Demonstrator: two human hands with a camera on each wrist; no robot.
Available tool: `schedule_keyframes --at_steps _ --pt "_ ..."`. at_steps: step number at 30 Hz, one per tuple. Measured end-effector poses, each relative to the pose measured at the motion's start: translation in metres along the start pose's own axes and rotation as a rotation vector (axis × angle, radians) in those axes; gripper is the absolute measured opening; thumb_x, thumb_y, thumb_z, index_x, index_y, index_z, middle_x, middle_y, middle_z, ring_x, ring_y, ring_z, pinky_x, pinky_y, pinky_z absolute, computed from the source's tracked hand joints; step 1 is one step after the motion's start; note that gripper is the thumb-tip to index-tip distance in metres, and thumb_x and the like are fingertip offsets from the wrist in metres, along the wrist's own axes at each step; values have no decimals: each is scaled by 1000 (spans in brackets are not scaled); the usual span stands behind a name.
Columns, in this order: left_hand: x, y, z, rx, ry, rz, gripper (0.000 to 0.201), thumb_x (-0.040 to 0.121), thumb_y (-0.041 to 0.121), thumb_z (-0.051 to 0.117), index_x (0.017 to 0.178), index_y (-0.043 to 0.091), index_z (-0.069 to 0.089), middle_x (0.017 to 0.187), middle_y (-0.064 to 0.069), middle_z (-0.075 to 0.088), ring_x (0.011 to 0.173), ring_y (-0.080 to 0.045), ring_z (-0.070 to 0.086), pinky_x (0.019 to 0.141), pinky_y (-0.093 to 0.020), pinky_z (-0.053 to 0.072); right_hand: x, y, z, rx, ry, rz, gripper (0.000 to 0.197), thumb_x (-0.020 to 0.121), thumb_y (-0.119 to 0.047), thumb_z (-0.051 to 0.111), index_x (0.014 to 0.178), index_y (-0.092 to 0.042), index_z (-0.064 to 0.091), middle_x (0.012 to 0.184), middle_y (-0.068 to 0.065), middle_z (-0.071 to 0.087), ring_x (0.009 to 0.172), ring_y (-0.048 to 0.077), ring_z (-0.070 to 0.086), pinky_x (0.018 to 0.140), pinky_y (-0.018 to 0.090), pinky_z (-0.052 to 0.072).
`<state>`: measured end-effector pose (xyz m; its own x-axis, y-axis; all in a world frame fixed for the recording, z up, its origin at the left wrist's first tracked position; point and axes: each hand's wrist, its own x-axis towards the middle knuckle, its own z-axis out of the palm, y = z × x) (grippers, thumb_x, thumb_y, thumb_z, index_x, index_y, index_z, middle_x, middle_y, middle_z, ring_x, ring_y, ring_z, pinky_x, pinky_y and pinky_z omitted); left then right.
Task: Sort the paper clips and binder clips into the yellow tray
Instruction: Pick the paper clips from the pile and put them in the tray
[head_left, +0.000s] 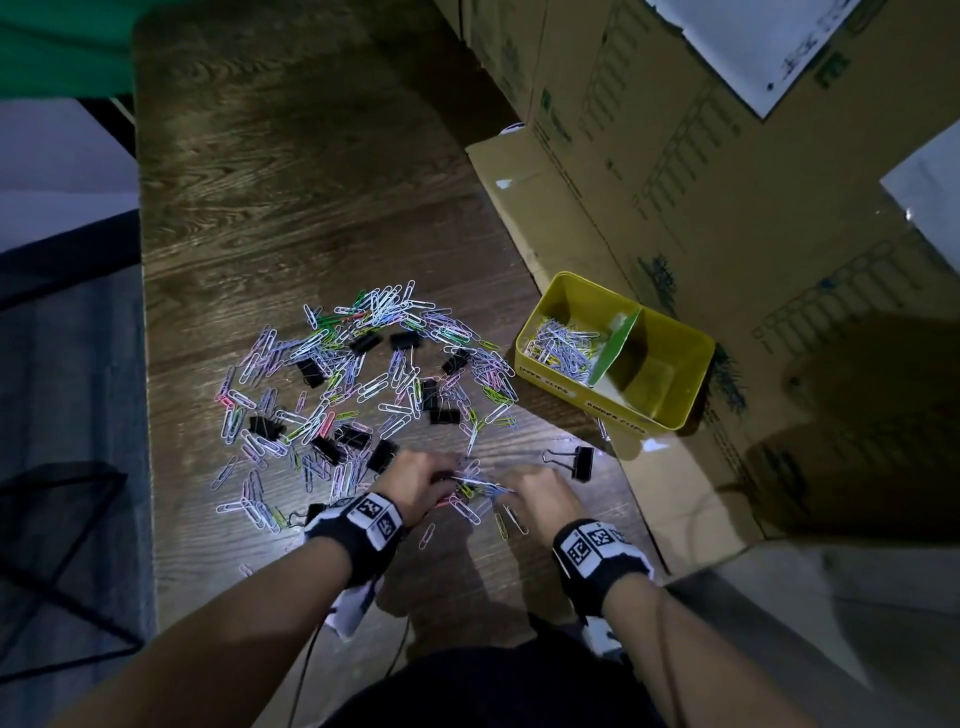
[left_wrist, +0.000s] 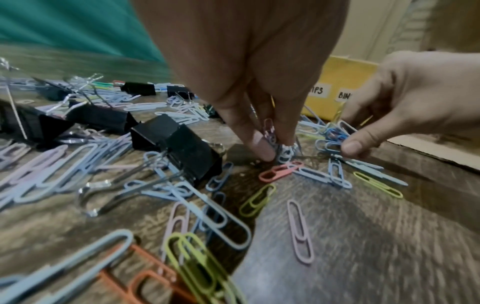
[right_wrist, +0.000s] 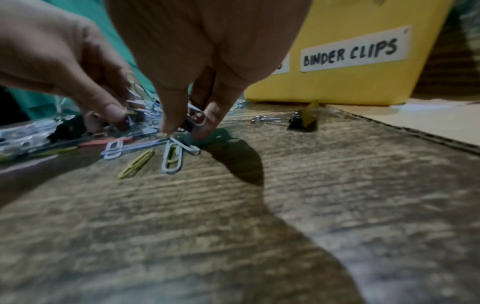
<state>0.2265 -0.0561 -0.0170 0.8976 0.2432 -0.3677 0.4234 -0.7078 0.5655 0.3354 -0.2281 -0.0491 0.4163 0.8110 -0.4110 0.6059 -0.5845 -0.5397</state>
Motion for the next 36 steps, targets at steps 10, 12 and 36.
schedule_keyframes --at_steps 10,12,36 --pt "-4 16 -42 -287 49 -52 21 78 16 71 95 27 71 98 14 68 73 5 64 71 -9 48 -11 -1 -36 317 381 -261 20 79 -14 74 96 -3 74 92 8 73 85 17 65 81 22 50" --pt "-3 25 -55 -324 46 -57 18 78 16 71 89 31 70 88 14 68 71 2 64 64 -10 49 -13 -7 -46 385 441 -292 19 78 -12 74 95 -3 75 92 8 73 84 9 62 79 6 44" --pt "98 172 -158 -902 168 266 21 77 -9 65 97 -3 64 71 -10 65 57 -12 63 57 -25 56 11 -18 -207 919 892 -182 21 76 -17 77 91 -30 72 89 -5 71 83 19 68 79 43 56"
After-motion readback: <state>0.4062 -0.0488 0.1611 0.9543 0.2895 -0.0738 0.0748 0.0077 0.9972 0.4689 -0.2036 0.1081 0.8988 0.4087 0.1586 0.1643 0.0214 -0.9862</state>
